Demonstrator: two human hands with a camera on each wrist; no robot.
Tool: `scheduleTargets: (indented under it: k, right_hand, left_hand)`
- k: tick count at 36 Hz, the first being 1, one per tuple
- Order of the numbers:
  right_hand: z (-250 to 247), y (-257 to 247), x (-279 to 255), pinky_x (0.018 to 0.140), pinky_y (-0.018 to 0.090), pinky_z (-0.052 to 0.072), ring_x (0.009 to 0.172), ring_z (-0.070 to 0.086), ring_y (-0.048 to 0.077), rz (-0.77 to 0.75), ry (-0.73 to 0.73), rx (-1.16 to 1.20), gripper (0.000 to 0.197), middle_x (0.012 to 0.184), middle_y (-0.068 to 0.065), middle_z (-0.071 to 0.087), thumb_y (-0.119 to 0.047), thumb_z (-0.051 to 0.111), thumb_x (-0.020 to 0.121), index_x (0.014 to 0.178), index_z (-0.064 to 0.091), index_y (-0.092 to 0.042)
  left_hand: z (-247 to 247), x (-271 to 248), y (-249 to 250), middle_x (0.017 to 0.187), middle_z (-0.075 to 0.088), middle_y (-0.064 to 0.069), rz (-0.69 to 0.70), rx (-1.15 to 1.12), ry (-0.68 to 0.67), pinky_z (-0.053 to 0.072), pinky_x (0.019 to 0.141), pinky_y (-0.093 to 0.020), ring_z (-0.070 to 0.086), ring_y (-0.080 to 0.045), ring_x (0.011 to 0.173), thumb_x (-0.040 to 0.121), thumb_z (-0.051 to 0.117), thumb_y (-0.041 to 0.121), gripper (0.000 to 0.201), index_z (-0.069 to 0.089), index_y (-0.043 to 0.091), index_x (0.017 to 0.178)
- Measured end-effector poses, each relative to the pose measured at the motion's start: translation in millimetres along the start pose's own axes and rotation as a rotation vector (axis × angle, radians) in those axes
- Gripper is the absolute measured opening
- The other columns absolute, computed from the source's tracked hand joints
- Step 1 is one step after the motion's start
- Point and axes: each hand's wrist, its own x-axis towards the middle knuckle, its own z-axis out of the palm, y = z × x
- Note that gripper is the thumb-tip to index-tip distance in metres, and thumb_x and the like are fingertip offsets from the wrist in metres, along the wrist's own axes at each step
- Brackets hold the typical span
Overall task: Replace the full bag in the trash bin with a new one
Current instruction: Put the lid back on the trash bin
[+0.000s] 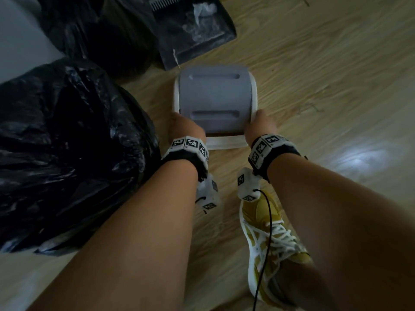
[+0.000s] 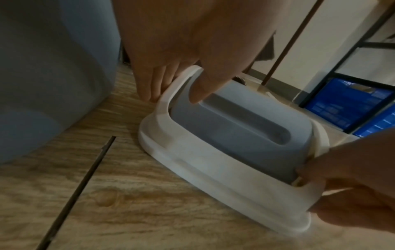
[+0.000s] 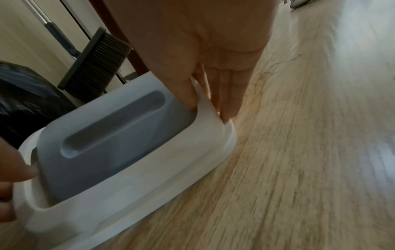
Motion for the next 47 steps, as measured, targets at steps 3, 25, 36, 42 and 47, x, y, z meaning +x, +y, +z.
scheduleTargets:
  k: [3, 25, 36, 42, 47]
  right_hand:
    - [-1, -1, -1, 0.076, 0.036, 0.039, 0.113, 0.057, 0.034, 0.003, 0.019, -0.017, 0.027, 0.122, 0.018, 0.057, -0.008, 0.038, 0.097, 0.123, 0.046, -0.005]
    - [-103, -21, -87, 0.078, 0.04, 0.043, 0.113, 0.057, 0.037, -0.099, 0.274, 0.091, 0.027, 0.121, 0.019, 0.059, -0.013, 0.039, 0.097, 0.122, 0.047, -0.007]
    - [-134, -69, -165, 0.082, 0.041, 0.049, 0.112, 0.059, 0.036, -0.274, 0.339, 0.111, 0.033, 0.124, 0.017, 0.06, -0.011, 0.035, 0.098, 0.13, 0.044, -0.01]
    - [-110, -103, -206, 0.076, 0.035, 0.044, 0.111, 0.059, 0.035, -0.421, 0.299, 0.073, 0.036, 0.123, 0.016, 0.06, -0.012, 0.039, 0.098, 0.133, 0.042, -0.009]
    - [-78, -129, -236, 0.071, 0.032, 0.04, 0.105, 0.06, 0.036, -0.555, 0.231, 0.046, 0.033, 0.116, 0.016, 0.063, -0.014, 0.042, 0.095, 0.128, 0.045, -0.009]
  left_hand:
    - [2, -4, -4, 0.15, 0.033, -0.018, 0.01, 0.017, 0.033, 0.034, 0.108, -0.039, 0.039, -0.031, 0.136, 0.096, 0.044, 0.011, 0.068, 0.006, 0.003, 0.151]
    - [-80, -96, 2, 0.133, 0.046, -0.012, 0.348, -0.102, 0.389, 0.047, 0.083, -0.046, 0.054, -0.035, 0.115, 0.097, 0.042, 0.008, 0.039, 0.037, 0.013, 0.135]
    - [-156, -145, -27, 0.13, 0.047, -0.011, 0.354, -0.173, 0.635, 0.035, 0.066, -0.037, 0.057, -0.032, 0.11, 0.094, 0.046, 0.009, 0.039, 0.041, 0.012, 0.132]
    - [-191, -147, -82, 0.129, 0.049, -0.012, 0.286, -0.232, 0.731, 0.046, 0.073, -0.041, 0.058, -0.032, 0.109, 0.095, 0.044, 0.012, 0.036, 0.042, 0.011, 0.132]
    - [-209, -147, -136, 0.13, 0.05, -0.011, 0.19, -0.24, 0.765, 0.048, 0.075, -0.041, 0.058, -0.032, 0.108, 0.096, 0.045, 0.015, 0.035, 0.043, 0.011, 0.131]
